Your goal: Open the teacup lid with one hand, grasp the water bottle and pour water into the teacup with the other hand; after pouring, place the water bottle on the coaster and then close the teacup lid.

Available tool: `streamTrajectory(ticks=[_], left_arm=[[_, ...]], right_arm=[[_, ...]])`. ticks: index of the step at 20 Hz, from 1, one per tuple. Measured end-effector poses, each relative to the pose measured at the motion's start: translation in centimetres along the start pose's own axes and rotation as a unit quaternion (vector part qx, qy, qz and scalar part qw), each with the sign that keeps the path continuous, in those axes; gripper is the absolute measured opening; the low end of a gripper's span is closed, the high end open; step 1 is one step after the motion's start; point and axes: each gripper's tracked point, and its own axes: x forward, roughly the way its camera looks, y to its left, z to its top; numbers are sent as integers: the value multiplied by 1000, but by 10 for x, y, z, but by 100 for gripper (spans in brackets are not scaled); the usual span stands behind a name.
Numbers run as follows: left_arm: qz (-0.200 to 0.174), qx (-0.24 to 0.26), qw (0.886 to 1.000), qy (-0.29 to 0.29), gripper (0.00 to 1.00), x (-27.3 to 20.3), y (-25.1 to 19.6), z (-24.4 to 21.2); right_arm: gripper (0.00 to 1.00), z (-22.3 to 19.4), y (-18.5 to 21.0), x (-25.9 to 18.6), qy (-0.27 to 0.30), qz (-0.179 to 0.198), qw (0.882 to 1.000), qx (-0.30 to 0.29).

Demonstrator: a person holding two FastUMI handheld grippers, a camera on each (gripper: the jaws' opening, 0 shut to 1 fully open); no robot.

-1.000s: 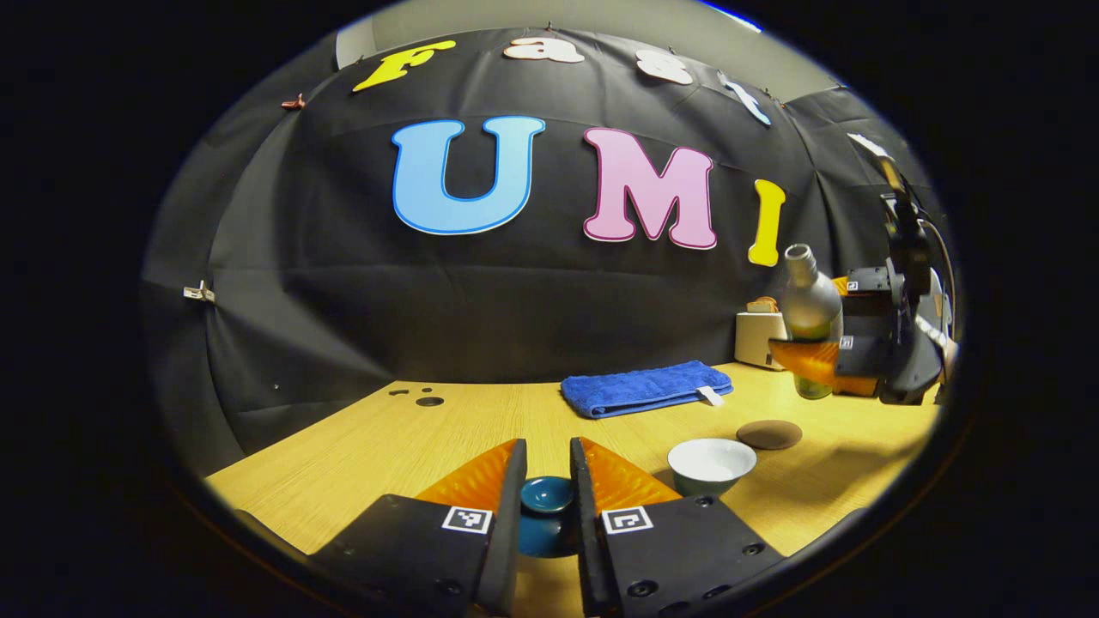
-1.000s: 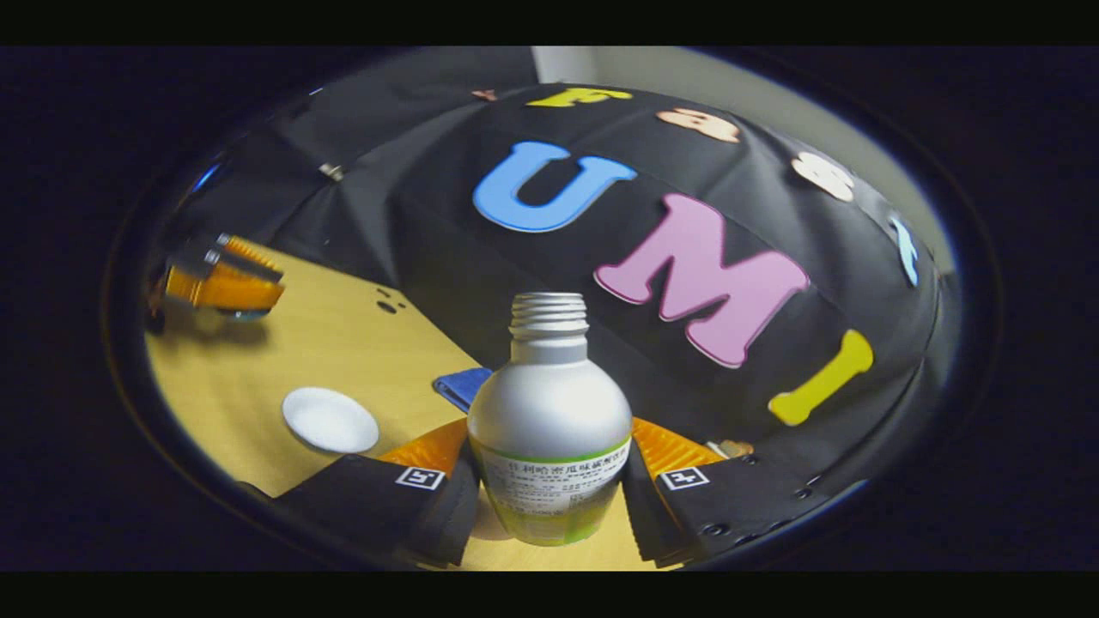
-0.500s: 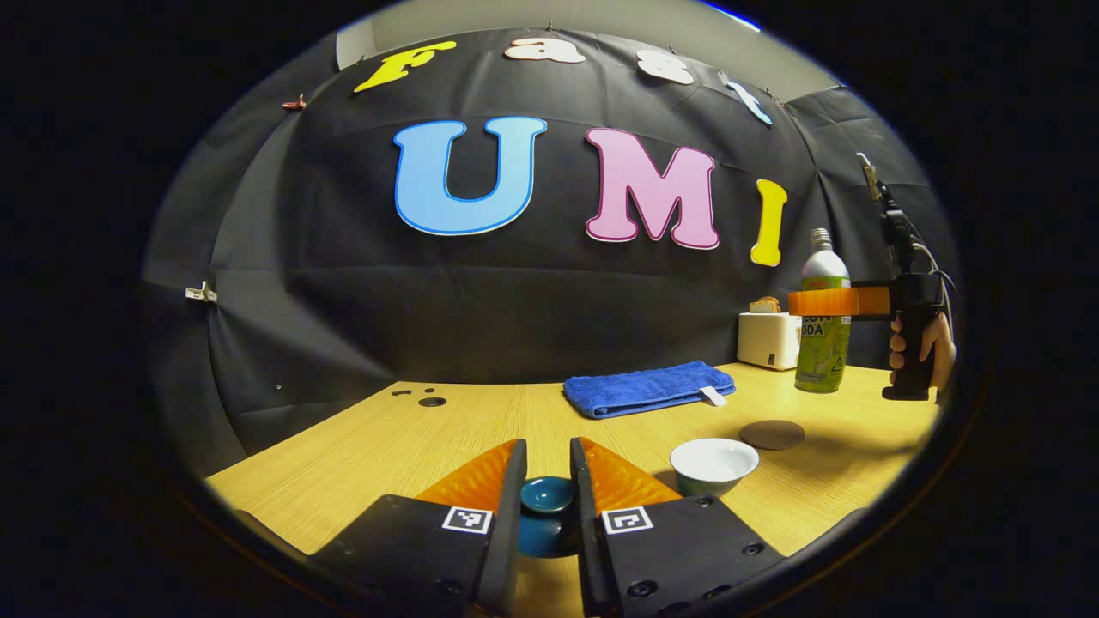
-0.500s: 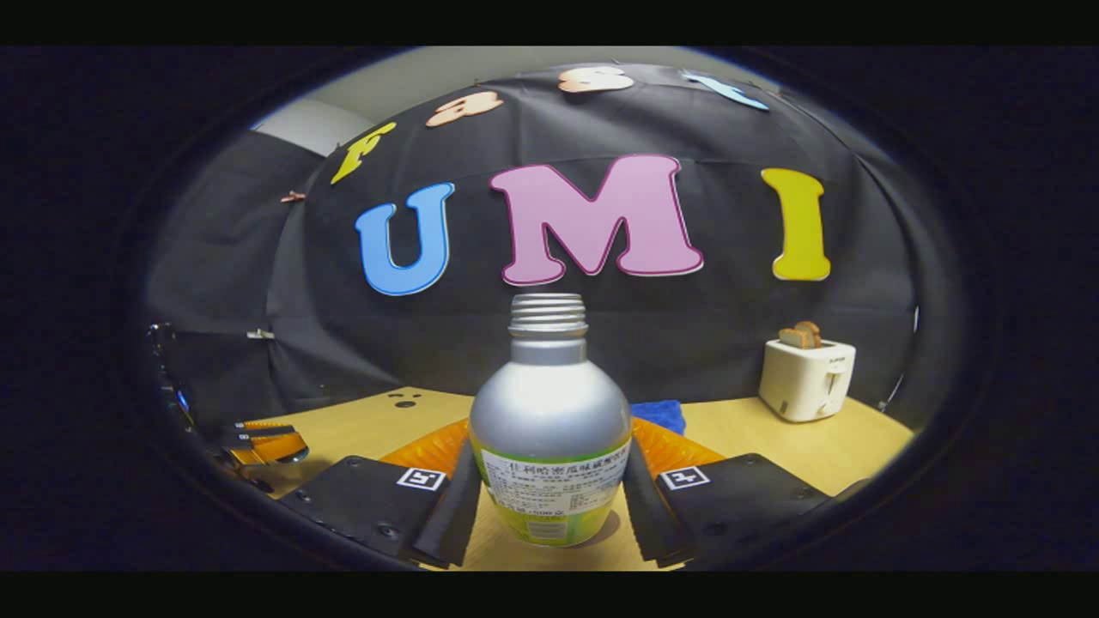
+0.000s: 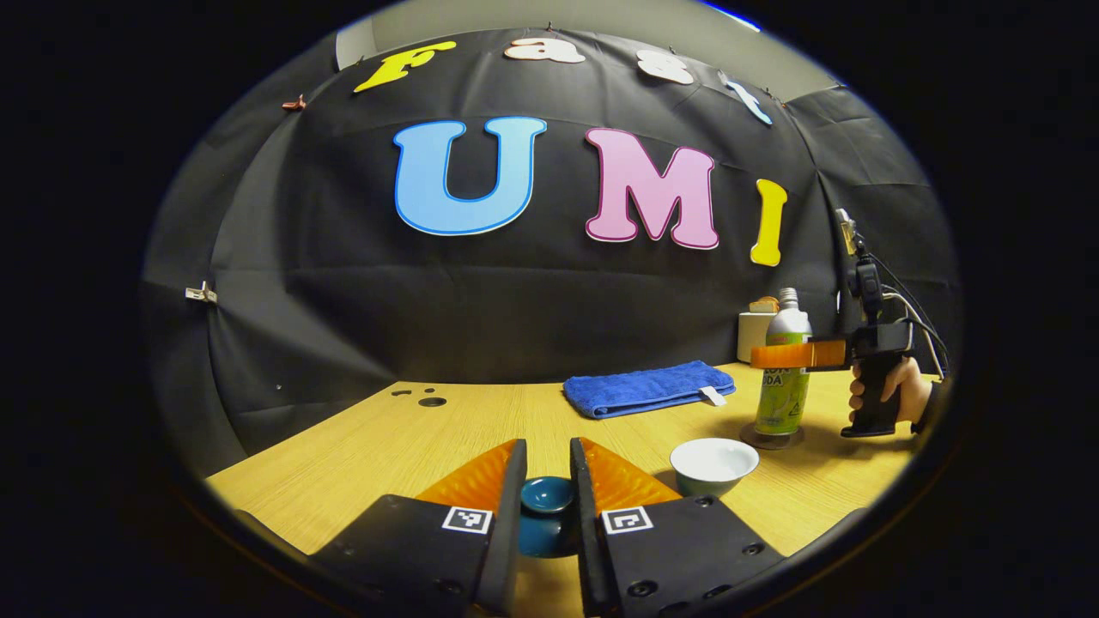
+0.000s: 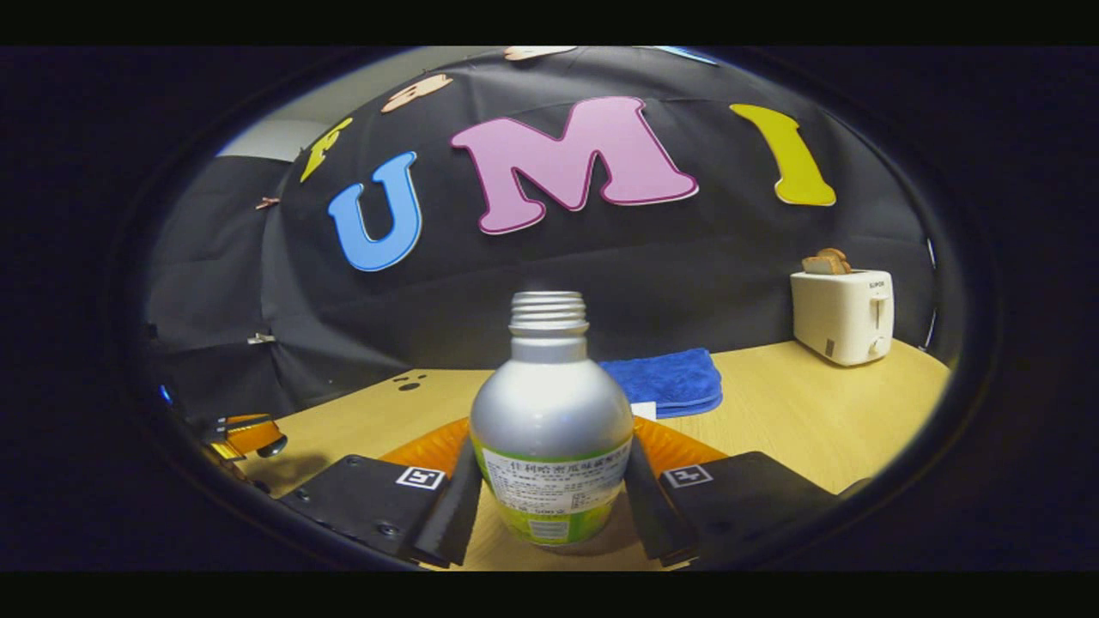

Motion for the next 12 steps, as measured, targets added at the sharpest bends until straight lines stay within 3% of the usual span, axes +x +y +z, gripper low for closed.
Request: streamTrajectory(ticks=[2,3,12], left_arm=[[0,0,1000,0,32,0,0,0],[0,0,1000,0,32,0,0,0],[6,0,1000,0,32,0,2,0]], right_arm=[[73,7,-11,0,-19,-16,1000,-16],[77,8,-13,0,-23,-18,999,-17],[81,-10,-11,4,-14,-20,999,-48]])
